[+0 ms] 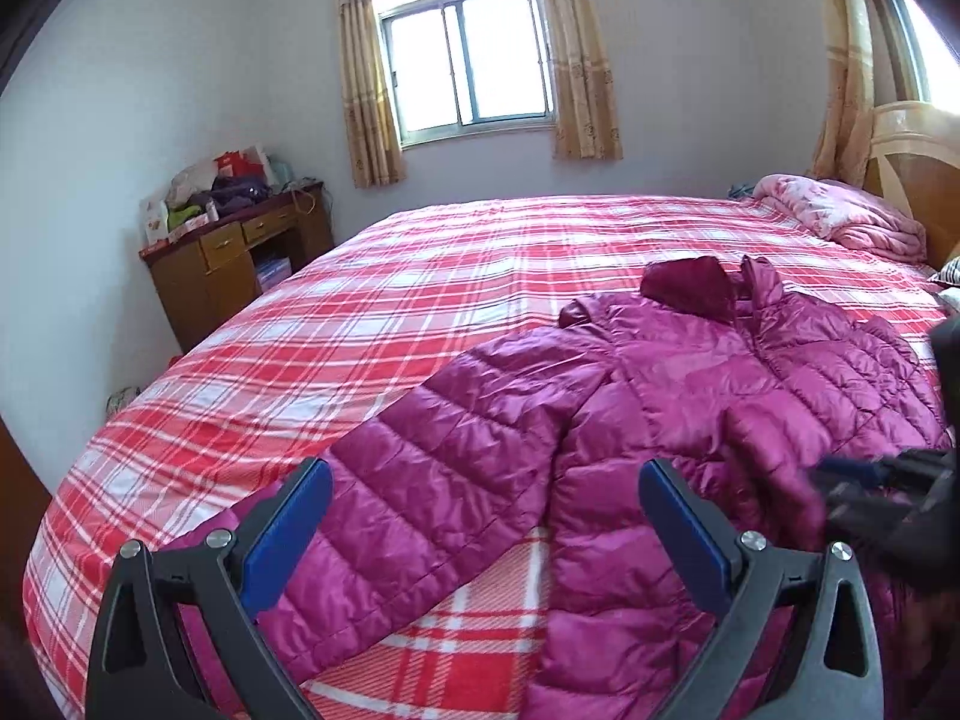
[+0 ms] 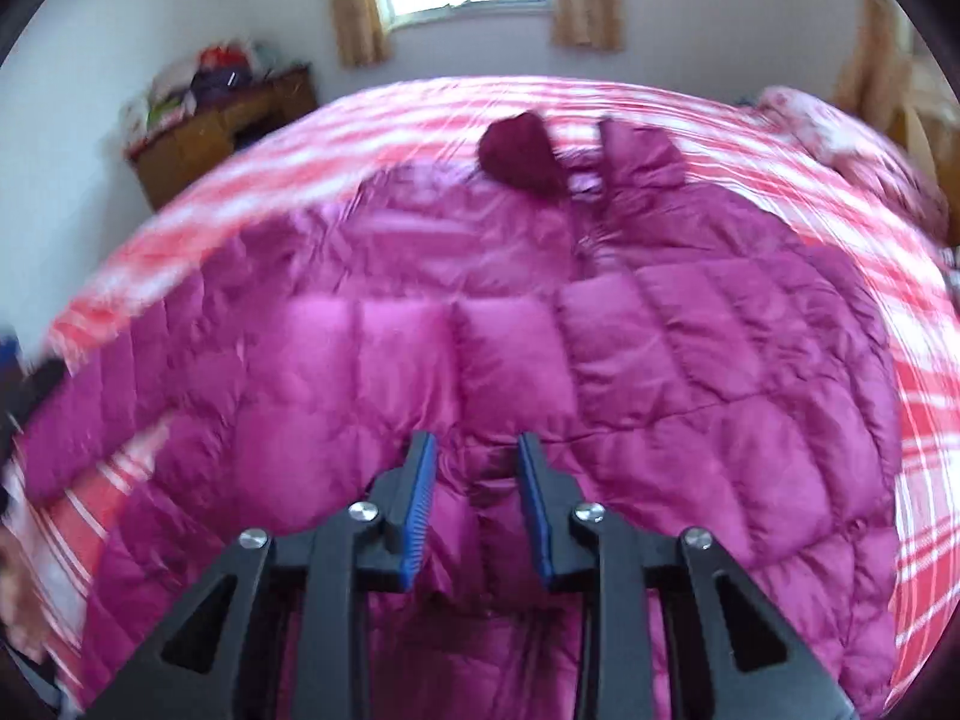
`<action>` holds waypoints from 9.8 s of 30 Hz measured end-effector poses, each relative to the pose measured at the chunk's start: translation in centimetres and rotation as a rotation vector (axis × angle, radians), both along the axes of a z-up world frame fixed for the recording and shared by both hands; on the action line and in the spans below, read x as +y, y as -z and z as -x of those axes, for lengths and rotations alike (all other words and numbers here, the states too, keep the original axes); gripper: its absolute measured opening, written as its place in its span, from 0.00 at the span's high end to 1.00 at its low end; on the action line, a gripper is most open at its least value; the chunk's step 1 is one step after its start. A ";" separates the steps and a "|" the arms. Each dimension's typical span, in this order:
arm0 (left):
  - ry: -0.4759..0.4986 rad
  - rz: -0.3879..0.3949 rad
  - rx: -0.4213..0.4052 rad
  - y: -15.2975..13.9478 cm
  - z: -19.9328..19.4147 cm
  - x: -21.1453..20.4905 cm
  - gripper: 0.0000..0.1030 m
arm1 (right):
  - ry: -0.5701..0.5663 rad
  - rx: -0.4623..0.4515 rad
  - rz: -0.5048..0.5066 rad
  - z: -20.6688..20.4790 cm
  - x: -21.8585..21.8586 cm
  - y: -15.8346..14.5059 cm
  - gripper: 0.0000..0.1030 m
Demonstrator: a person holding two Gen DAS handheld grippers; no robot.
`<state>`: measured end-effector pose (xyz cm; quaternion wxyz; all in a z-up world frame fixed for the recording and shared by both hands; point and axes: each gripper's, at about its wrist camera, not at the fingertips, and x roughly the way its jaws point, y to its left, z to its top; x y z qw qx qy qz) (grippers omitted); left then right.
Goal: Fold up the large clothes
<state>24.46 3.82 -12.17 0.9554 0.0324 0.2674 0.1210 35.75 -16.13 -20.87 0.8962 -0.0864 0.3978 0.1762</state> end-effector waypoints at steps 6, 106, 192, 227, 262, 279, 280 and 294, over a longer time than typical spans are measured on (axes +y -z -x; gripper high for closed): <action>0.037 0.003 0.016 0.5 -2.7 -2.9 0.01 | 0.035 -0.015 -0.155 0.2 -3.1 -1.2 0.69; -0.131 0.171 0.029 -0.4 4.7 17.8 0.87 | 0.283 -0.166 -0.030 1.9 -11.6 -0.6 0.12; 0.247 -0.008 0.175 5.1 -8.9 -8.3 0.19 | 0.209 -0.172 -0.245 5.6 -14.5 -5.5 0.21; 0.154 0.144 0.298 7.1 -16.1 -4.1 0.09 | 0.167 -0.049 -0.208 0.2 -10.4 1.0 0.41; 0.176 0.346 0.281 5.6 -17.9 -2.1 0.07 | 0.126 -0.056 -0.201 -1.6 -9.6 0.0 0.74; 0.120 0.208 0.319 7.5 -18.1 -3.7 0.04 | 0.129 -0.007 -0.165 -2.3 -9.1 1.3 0.74; 0.119 0.205 0.319 7.5 -18.0 -3.7 0.04 | 0.130 -0.005 -0.169 -2.3 -9.1 1.3 0.75; 0.115 0.182 0.328 7.5 -18.4 -4.1 0.02 | 0.132 -0.007 -0.175 -2.4 -9.2 1.4 0.75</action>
